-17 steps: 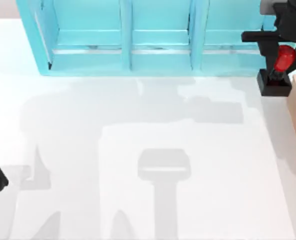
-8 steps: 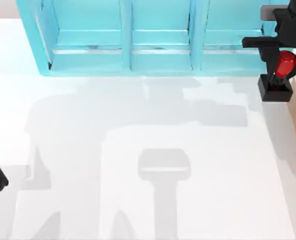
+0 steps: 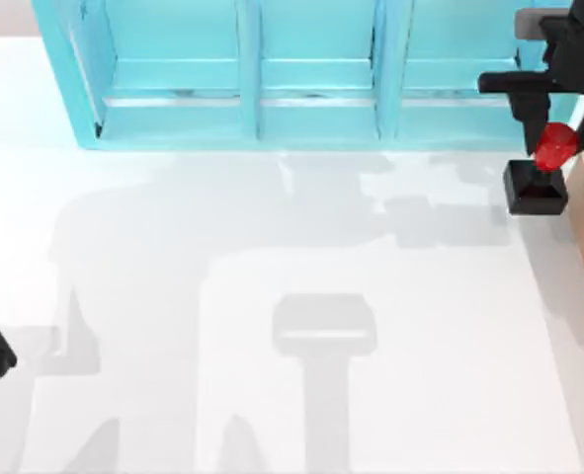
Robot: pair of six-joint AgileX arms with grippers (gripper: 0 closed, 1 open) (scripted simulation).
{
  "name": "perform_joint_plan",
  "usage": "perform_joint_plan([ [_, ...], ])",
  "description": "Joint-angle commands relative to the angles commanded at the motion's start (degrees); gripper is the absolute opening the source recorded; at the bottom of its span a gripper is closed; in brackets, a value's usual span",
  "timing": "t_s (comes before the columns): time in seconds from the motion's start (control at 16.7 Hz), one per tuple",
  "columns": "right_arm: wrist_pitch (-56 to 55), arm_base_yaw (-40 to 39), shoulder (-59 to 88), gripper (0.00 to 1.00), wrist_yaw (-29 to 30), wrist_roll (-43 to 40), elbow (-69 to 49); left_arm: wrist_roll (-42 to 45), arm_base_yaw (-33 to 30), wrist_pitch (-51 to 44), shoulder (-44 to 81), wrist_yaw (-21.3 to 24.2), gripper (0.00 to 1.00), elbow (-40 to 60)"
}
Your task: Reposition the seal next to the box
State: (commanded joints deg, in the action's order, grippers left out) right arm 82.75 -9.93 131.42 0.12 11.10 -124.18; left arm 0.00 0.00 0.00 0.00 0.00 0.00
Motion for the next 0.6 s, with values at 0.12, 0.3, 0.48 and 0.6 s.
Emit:
perform_joint_plan([
  [0.12, 0.00, 0.00, 0.00, 0.83, 0.00, 0.00, 0.00, 0.00, 0.00, 0.00, 0.00, 0.00, 1.00, 0.00],
  [0.3, 0.00, 0.00, 0.00, 1.00, 0.00, 0.00, 0.00, 0.00, 0.00, 0.00, 0.00, 0.00, 1.00, 0.00],
  [0.48, 0.00, 0.00, 0.00, 1.00, 0.00, 0.00, 0.00, 0.00, 0.00, 0.00, 0.00, 0.00, 1.00, 0.00],
  [0.6, 0.00, 0.00, 0.00, 1.00, 0.00, 0.00, 0.00, 0.00, 0.00, 0.00, 0.00, 0.00, 1.00, 0.00],
])
